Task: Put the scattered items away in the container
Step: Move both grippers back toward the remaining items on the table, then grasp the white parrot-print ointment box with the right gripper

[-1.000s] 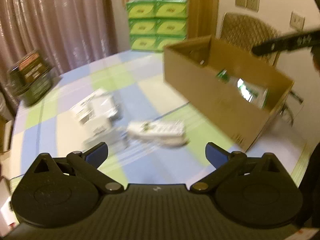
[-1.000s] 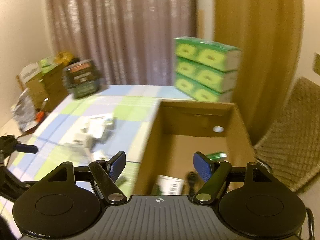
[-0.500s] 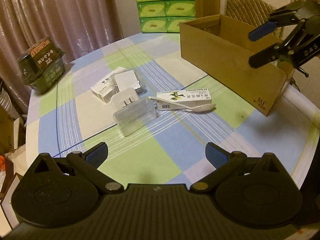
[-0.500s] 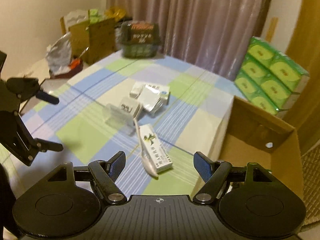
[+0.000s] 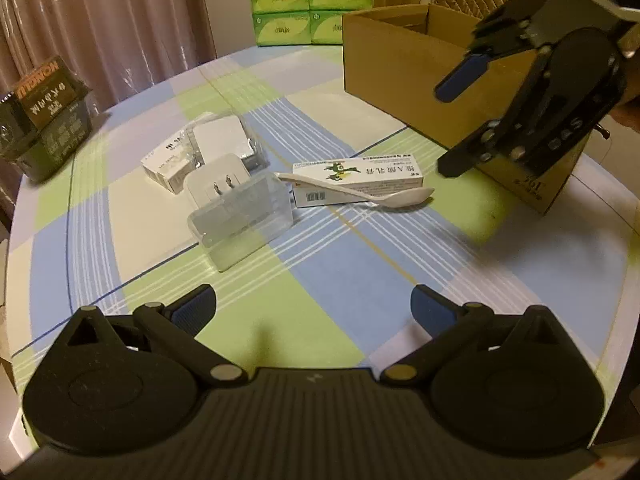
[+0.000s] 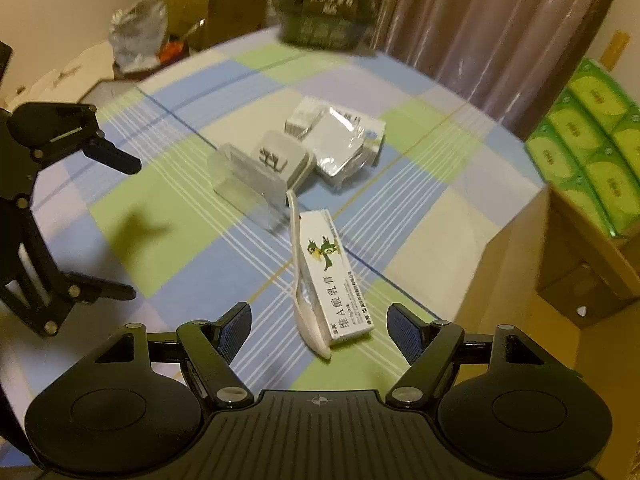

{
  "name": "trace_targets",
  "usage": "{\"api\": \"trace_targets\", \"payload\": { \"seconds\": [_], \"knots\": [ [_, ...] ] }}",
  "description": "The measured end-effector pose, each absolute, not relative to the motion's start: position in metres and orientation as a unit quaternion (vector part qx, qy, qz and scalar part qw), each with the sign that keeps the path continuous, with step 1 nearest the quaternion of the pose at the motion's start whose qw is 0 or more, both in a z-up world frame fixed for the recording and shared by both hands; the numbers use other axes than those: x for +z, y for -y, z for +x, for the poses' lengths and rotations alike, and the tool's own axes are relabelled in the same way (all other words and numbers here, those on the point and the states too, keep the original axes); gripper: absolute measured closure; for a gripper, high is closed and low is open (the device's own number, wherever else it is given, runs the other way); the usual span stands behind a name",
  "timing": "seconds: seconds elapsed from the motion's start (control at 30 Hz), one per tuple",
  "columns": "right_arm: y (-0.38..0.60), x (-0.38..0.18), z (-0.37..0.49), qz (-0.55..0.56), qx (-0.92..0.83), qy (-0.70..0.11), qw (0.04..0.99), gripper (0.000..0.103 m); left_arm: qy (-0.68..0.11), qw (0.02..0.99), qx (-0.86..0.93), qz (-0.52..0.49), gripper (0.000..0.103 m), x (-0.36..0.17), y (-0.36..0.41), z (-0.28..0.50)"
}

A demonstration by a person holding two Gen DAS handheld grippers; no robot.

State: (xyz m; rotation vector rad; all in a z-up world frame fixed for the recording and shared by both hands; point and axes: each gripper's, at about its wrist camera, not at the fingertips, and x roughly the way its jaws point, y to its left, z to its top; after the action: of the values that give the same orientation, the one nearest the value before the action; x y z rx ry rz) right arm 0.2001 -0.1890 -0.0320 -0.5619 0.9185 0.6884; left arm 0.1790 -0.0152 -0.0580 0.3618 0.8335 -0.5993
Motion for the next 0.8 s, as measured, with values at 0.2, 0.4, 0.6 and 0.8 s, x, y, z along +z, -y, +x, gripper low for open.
{"api": "trace_targets", "payload": {
  "seconds": [0.2, 0.4, 0.6, 0.8],
  "knots": [
    [0.175, -0.057, 0.226, -0.283, 0.315, -0.443, 0.79, 0.034, -0.396, 0.86, -0.282, 0.153, 0.001, -0.072, 0.014, 0.194],
    [0.164, -0.078, 0.247, -0.308, 0.321, -0.458, 0.77, 0.047, -0.398, 0.866, -0.275, 0.129, 0.001, -0.079, 0.009, 0.202],
    [0.151, -0.1, 0.255, -0.333, 0.336, -0.48, 0.739, 0.05, -0.39, 0.869, -0.287, 0.106, 0.001, -0.08, 0.004, 0.203],
    [0.149, -0.097, 0.261, -0.334, 0.326, -0.482, 0.742, 0.069, -0.397, 0.863, -0.295, 0.103, 0.001, -0.087, 0.008, 0.2]
  ]
}}
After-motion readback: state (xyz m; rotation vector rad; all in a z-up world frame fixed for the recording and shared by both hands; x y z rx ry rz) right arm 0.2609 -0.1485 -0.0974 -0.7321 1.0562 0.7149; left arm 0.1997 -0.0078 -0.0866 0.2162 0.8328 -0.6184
